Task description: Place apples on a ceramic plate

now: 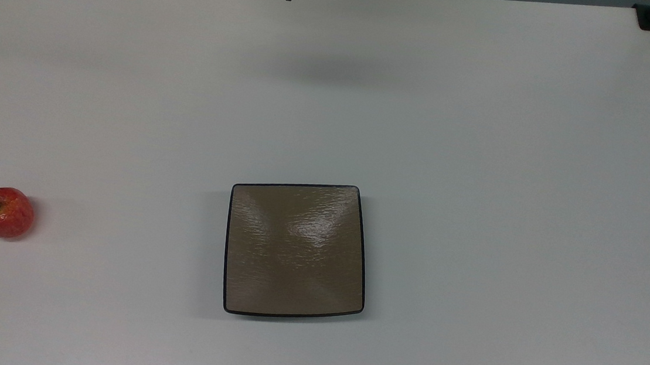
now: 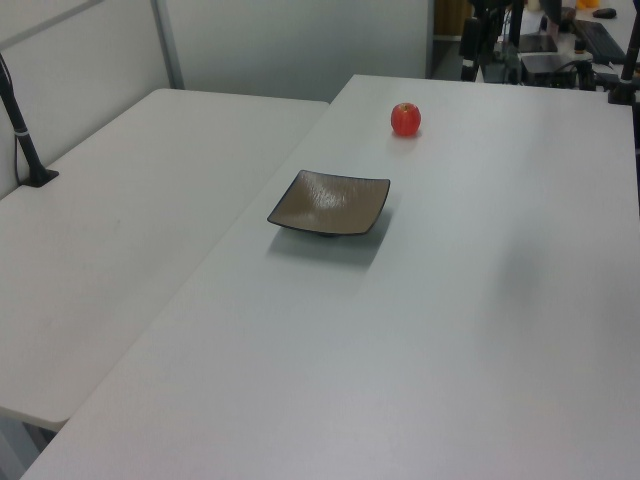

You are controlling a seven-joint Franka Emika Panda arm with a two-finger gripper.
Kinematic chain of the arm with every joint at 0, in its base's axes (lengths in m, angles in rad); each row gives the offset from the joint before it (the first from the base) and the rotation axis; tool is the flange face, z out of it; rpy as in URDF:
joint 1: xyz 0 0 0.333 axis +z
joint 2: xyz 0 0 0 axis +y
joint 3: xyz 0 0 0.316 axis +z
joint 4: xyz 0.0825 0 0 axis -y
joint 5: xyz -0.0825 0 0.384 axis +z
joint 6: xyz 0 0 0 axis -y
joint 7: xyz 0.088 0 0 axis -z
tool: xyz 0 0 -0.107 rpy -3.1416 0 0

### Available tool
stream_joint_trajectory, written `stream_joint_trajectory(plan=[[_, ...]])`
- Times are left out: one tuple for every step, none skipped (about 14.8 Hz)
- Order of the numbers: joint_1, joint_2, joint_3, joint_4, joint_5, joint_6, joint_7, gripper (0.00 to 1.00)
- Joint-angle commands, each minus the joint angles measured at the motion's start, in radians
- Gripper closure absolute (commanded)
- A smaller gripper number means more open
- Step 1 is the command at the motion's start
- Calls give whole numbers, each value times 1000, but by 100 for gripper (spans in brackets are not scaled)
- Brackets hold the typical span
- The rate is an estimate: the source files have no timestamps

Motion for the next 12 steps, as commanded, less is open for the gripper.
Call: stream_joint_trajectory(plan=[[-12, -7, 11, 4, 22, -29, -19, 0], [-12, -7, 11, 4, 19, -31, -24, 0], [-10, -7, 11, 4, 17, -31, -24, 0], [-10, -7, 11, 3, 16, -30, -25, 0], [-10, -7, 11, -2, 8, -31, -36, 0], [-12, -15, 11, -14, -3, -31, -92, 0], [-13, -15, 11, -14, -12, -31, -140, 0], [-18, -15, 11, -14, -14, -33, -186, 0], [-19, -15, 9, -16, -12, -33, -227, 0], [-21, -14, 6, -16, -12, -33, -257, 0], [-22, -14, 6, -17, -12, -36, -274, 0], [-22, -12, 6, -17, -12, -51, -292, 0]])
